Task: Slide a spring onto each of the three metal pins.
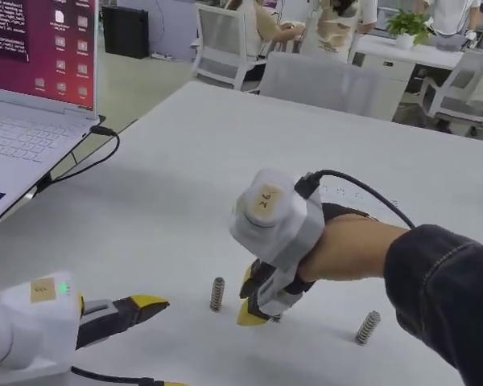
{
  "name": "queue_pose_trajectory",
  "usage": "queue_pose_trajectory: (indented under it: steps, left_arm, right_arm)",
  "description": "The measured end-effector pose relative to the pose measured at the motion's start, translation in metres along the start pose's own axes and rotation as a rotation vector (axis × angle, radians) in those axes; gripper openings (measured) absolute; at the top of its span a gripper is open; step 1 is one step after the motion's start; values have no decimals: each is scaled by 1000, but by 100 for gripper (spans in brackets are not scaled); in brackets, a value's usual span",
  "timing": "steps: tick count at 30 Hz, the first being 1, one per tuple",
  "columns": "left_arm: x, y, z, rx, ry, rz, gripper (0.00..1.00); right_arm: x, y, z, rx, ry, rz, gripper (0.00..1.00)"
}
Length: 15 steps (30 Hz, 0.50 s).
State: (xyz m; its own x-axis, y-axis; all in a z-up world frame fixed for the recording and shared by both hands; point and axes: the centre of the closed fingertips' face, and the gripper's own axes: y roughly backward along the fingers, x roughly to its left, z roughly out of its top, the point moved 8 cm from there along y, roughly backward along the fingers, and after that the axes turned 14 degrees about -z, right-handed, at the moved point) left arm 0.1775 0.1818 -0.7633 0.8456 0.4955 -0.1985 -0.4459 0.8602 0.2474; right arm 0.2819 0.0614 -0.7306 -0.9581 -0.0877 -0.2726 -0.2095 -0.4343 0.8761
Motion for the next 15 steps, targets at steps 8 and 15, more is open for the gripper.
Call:
queue_pose_trajectory:
  steps: [8, 15]
  left_arm:
    - [-1, -1, 2, -1, -4, -4, 73]
    - [-2, -3, 3, 0, -8, -12, 73]
  right_arm:
    - [11, 15, -1, -78, -46, -16, 24]
    - [20, 25, -11, -115, -88, -34, 26]
